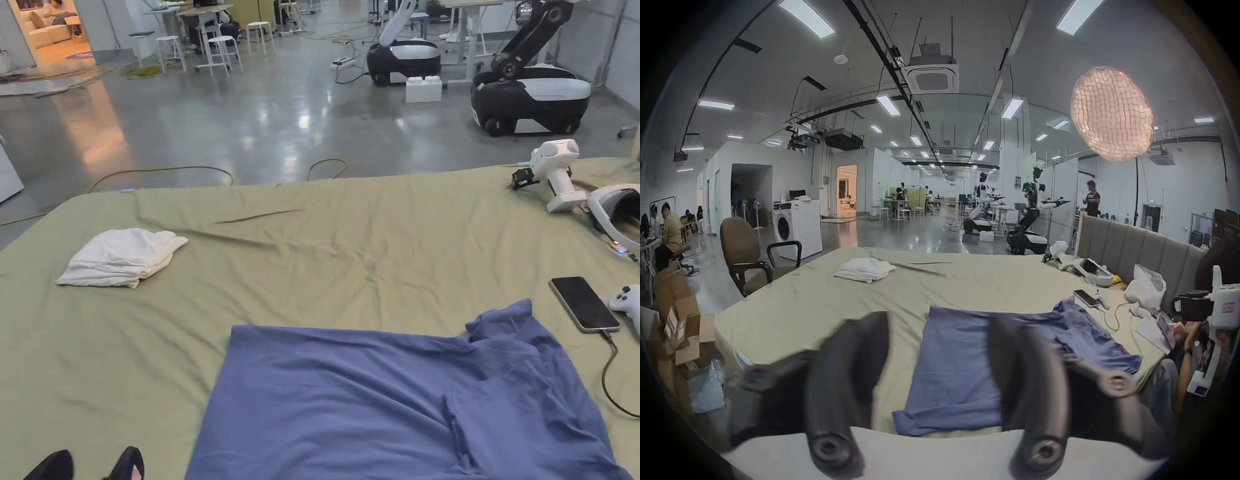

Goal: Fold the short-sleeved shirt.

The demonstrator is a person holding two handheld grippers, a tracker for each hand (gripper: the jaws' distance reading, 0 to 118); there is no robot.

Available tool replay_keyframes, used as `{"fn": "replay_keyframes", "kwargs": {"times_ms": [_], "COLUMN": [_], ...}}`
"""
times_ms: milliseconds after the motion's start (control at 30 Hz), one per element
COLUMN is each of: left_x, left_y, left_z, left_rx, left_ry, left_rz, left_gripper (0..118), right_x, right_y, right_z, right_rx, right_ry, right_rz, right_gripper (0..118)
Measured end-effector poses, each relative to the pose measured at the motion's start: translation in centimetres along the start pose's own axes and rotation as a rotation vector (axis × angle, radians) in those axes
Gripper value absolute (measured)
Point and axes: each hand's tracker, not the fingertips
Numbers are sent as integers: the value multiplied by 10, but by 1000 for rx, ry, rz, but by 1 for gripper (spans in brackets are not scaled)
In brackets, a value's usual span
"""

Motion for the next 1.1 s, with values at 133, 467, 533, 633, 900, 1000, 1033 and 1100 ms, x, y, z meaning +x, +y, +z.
{"fn": "replay_keyframes", "kwargs": {"times_ms": [133,467,533,633,900,1000,1033,1100], "left_x": [-7,-22,-30,-66,-109,-99,-93,-82], "left_y": [10,-2,-18,-60,-170,-177,-173,-165], "left_z": [11,-7,-25,-70,-158,-174,-173,-172], "left_rx": [16,-59,-120,-308,-638,-690,-687,-696], "left_ry": [-50,-43,-38,-130,-20,-26,-18,-11], "left_rz": [10,13,60,243,290,269,247,188], "left_gripper": [0,0,0,45,69,66,63,43], "right_x": [-17,-25,-27,-17,-1,2,3,3], "right_y": [18,29,28,19,1,-5,-6,-9], "right_z": [5,-5,-8,-13,-14,-16,-16,-17], "right_rx": [33,31,19,-14,-86,-116,-122,-130], "right_ry": [15,47,44,63,43,30,23,10], "right_rz": [54,88,85,55,28,16,16,15], "right_gripper": [0,0,0,0,0,0,0,0]}}
